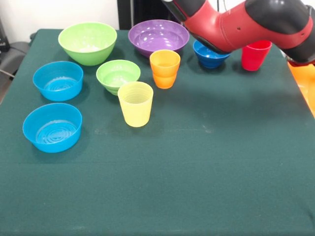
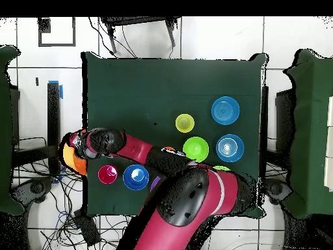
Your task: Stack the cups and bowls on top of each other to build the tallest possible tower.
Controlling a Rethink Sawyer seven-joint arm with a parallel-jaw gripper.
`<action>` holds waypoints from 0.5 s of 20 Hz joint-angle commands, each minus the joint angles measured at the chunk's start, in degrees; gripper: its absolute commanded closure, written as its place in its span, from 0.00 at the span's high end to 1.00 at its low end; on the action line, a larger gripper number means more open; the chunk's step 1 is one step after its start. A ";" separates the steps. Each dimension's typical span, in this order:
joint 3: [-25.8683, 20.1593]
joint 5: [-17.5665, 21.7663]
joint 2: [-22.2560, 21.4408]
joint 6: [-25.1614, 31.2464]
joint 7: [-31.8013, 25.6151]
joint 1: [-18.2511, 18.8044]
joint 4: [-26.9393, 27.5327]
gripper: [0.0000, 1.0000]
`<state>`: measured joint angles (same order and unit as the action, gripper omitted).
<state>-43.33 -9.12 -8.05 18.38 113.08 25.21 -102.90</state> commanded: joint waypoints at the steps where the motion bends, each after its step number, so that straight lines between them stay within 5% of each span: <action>1: -0.49 -4.38 -7.36 6.75 9.32 -0.94 1.56 0.00; 10: 0.27 -6.69 -10.02 10.27 8.55 -1.18 3.38 0.00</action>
<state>-43.90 -12.08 -15.59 22.60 113.08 25.04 -102.93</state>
